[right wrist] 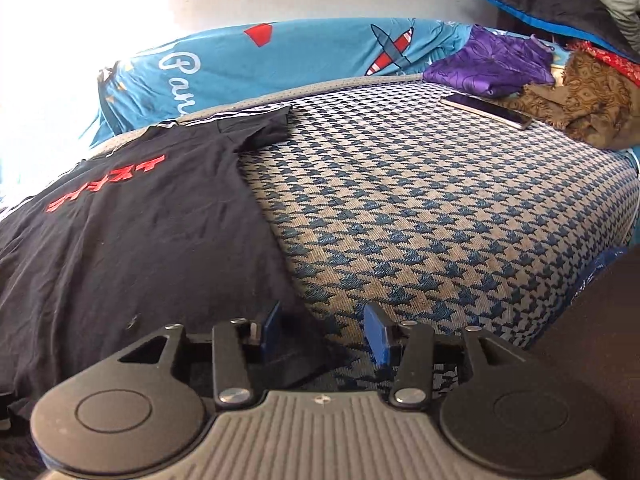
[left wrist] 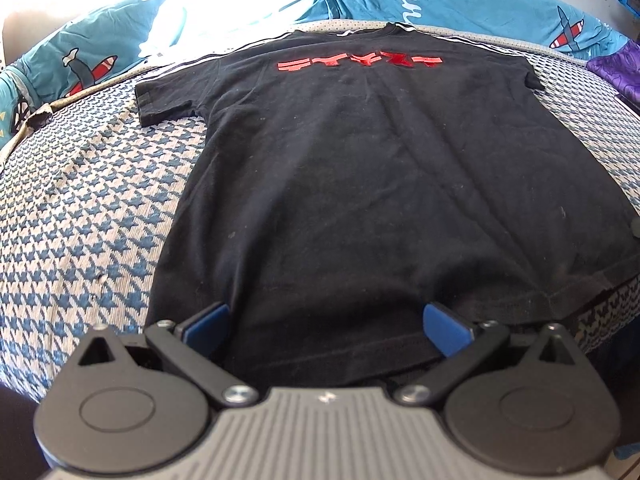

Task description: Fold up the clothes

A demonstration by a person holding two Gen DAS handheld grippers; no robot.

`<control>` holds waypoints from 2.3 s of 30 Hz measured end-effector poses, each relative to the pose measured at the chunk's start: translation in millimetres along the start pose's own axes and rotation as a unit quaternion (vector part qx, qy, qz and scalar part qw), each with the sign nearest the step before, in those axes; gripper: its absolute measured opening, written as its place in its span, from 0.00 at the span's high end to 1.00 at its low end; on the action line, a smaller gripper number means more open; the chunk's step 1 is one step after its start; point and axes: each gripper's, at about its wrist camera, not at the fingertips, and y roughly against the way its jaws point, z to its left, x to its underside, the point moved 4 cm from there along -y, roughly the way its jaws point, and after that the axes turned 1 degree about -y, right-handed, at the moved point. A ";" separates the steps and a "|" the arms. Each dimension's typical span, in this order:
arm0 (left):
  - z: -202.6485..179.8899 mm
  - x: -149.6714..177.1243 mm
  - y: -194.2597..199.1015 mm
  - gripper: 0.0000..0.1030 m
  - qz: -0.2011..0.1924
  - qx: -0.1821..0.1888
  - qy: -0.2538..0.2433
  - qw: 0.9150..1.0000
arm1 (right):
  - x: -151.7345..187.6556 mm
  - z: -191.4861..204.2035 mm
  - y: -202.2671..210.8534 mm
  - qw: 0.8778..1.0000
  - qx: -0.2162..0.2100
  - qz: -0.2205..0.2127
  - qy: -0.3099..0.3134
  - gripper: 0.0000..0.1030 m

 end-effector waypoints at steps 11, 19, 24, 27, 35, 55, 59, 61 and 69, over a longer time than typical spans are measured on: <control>0.9 1.5 1.4 0.00 0.000 -0.002 0.002 1.000 | 1.1 1.2 4.2 1.000 -0.014 -0.021 -0.003 0.97; 1.6 3.1 1.4 0.00 0.002 -0.002 0.003 1.000 | -4.0 0.6 2.4 0.999 0.035 -0.038 0.008 0.98; 1.7 3.1 1.9 0.00 0.001 -0.003 0.005 1.000 | -2.2 -3.7 1.0 0.999 0.036 -0.022 -0.005 0.91; 2.6 2.4 3.4 0.00 -0.004 0.000 0.012 1.000 | -2.2 -5.9 4.1 0.999 0.025 -0.026 -0.014 0.84; 6.8 -2.9 8.2 0.00 -0.025 0.001 0.033 0.999 | -2.3 3.7 16.5 0.998 0.018 -0.054 0.002 0.74; -9.0 -1.0 -1.1 0.00 -0.012 -0.014 0.004 1.000 | 34.9 71.2 13.6 0.983 -0.119 0.004 0.139 0.64; -11.8 0.6 -1.0 0.00 -0.010 -0.013 -0.003 1.000 | 43.2 77.4 17.4 0.979 -0.120 0.006 0.165 0.53; -12.4 1.4 -1.0 0.00 -0.009 -0.012 -0.004 1.000 | 44.2 78.2 17.5 0.978 -0.120 0.008 0.168 0.53; -12.6 3.7 -0.8 0.00 -0.004 -0.008 -0.003 1.000 | 45.4 76.9 19.4 0.979 -0.123 0.018 0.163 0.52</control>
